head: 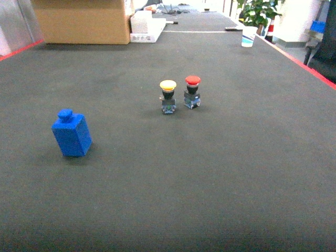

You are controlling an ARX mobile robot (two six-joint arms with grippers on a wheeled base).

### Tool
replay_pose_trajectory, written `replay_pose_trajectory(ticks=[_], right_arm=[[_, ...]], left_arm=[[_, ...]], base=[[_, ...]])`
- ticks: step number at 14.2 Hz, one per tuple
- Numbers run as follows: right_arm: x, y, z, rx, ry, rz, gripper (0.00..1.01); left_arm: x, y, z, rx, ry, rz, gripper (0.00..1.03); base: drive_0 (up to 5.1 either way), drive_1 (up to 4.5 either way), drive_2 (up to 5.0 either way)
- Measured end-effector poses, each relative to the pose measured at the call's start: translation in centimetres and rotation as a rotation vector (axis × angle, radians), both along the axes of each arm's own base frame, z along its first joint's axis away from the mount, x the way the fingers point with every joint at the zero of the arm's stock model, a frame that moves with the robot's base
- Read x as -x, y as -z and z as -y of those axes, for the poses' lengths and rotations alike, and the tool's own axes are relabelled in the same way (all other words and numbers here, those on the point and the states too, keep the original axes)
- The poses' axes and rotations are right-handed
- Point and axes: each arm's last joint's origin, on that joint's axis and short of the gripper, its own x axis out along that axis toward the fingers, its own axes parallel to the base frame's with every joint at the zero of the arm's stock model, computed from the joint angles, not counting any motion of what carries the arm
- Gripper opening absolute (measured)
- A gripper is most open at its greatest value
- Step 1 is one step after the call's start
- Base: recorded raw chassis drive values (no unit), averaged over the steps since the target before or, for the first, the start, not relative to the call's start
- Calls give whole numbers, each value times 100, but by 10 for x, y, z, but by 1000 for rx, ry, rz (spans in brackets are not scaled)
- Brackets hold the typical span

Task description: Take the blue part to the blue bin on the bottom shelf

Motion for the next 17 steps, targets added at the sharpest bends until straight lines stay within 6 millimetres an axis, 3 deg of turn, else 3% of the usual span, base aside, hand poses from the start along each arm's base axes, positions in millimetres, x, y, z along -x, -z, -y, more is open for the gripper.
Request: replay_pose_trajectory(ticks=[17], right_arm=[[0, 0, 0, 0, 0, -4, 98]], left_arm=[[0, 0, 0, 0, 1, -5, 98]], base=[[0, 0, 0]])
